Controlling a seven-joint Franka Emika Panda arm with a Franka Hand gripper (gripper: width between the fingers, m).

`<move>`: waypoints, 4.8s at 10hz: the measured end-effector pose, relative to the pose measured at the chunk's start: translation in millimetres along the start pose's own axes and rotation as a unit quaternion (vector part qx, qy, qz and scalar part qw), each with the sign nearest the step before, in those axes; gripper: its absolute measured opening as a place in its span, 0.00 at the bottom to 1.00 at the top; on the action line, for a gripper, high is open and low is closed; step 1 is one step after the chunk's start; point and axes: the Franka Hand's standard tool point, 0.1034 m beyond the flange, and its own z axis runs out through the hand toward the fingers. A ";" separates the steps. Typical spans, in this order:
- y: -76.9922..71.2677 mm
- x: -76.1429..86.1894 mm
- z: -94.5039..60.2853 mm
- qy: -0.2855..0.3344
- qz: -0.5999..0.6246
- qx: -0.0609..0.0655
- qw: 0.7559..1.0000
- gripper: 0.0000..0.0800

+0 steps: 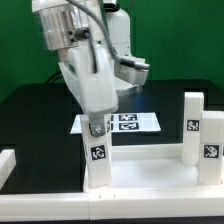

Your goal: Assemble desk

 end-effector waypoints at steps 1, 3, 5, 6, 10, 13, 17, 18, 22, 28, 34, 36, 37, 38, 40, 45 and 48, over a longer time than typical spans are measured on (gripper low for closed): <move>-0.4 -0.1 -0.1 0.000 0.044 0.001 0.999 0.36; -0.8 0.5 -0.1 0.001 0.111 0.001 0.994 0.36; -1.9 4.7 -1.0 -0.021 0.334 0.013 0.942 0.36; -3.1 3.6 -0.5 -0.020 0.393 0.014 0.919 0.36; -4.7 1.2 -0.2 -0.021 0.225 0.016 0.974 0.76; -4.0 -2.5 0.9 -0.025 0.191 0.011 0.981 0.81; -3.9 -4.2 -2.5 -0.024 0.044 -0.029 0.998 0.81; -6.3 -5.9 -1.7 -0.026 0.025 -0.030 0.999 0.81; -5.7 -5.4 -1.2 -0.025 0.008 -0.032 0.999 0.81; -10.8 -1.6 4.2 0.032 -0.324 -0.055 0.944 0.65; -8.3 2.4 4.6 0.037 -0.152 -0.047 0.987 0.36; -7.4 3.7 4.9 0.024 0.028 -0.028 0.999 0.36; -3.8 5.1 4.9 0.013 0.101 -0.010 0.995 0.36; -5.0 5.3 4.6 0.018 0.101 -0.015 0.995 0.36; -5.2 4.7 4.6 0.017 0.164 -0.013 0.986 0.36; -6.1 5.5 4.1 -0.001 0.387 0.005 0.922 0.36; -5.1 4.8 5.2 0.001 0.343 0.000 0.939 0.49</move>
Offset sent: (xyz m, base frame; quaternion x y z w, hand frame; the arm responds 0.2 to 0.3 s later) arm 0.0023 -0.0135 0.0058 0.0164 -0.0527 0.3805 0.9231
